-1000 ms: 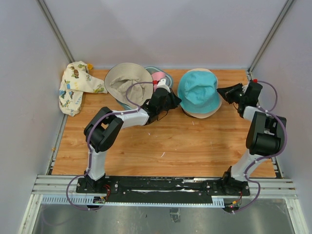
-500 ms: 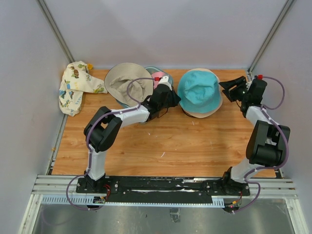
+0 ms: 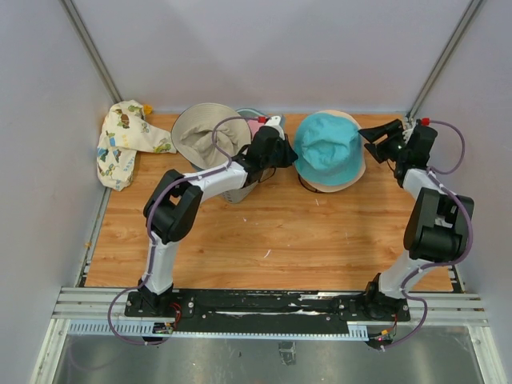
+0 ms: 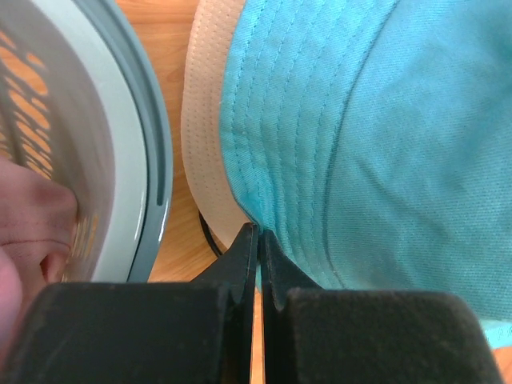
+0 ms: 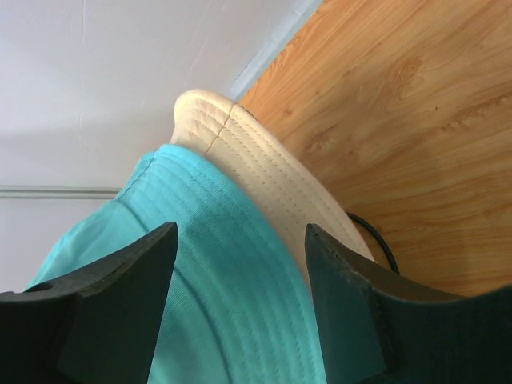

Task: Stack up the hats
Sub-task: Stack the hat on the hat.

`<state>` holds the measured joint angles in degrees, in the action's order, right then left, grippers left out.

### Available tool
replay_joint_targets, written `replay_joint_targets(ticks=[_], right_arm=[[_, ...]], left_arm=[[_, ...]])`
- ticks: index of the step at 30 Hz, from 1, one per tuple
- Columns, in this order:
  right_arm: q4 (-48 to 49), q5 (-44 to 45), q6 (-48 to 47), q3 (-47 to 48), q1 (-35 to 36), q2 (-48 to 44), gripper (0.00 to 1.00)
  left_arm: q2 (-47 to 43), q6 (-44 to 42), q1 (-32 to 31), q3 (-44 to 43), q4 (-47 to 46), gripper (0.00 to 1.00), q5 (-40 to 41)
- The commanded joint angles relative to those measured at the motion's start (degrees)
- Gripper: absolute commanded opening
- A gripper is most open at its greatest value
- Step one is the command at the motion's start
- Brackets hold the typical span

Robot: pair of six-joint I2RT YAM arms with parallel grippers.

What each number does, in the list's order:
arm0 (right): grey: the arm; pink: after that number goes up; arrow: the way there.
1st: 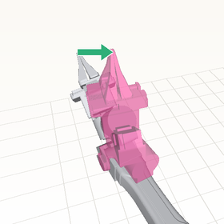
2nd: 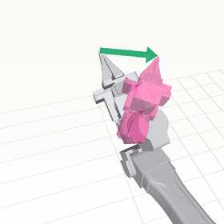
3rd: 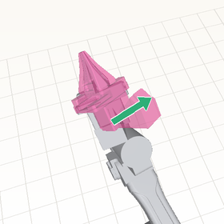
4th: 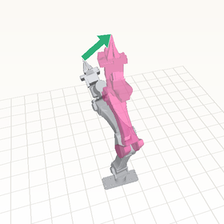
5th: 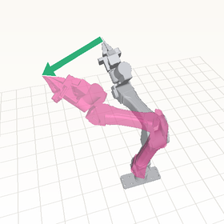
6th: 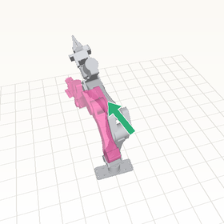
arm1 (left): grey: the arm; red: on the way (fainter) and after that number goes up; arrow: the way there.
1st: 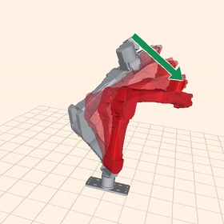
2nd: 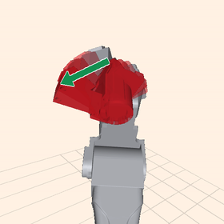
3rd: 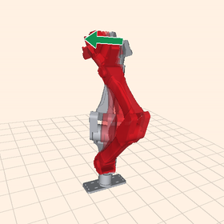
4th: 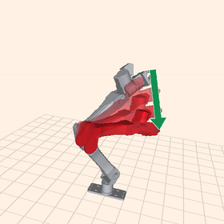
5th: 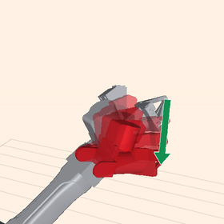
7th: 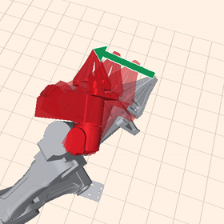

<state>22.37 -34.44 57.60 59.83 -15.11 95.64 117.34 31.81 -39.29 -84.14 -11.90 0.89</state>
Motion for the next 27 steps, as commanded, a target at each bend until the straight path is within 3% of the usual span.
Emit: replay_joint_targets(ticks=[1,14,19,27], right_arm=[[9.2,-3.9,1.4,-0.8,-0.3,3.7,0.66],[35.4,-11.4,12.7,-5.6,-0.4,10.8,0.65],[42.8,-12.1,16.5,-8.9,-0.4,12.6,0.60],[43.3,-11.5,17.5,-10.7,-0.4,12.2,0.13]], left_arm=[[2.0,-2.6,0.9,-3.9,3.1,0.00,-2.1],[3.7,-4.0,1.2,-8.0,6.1,0.01,-3.5],[3.8,-4.1,1.2,-8.6,6.7,0.01,-3.6],[3.3,-3.7,1.2,-7.7,6.5,0.00,-3.6]])
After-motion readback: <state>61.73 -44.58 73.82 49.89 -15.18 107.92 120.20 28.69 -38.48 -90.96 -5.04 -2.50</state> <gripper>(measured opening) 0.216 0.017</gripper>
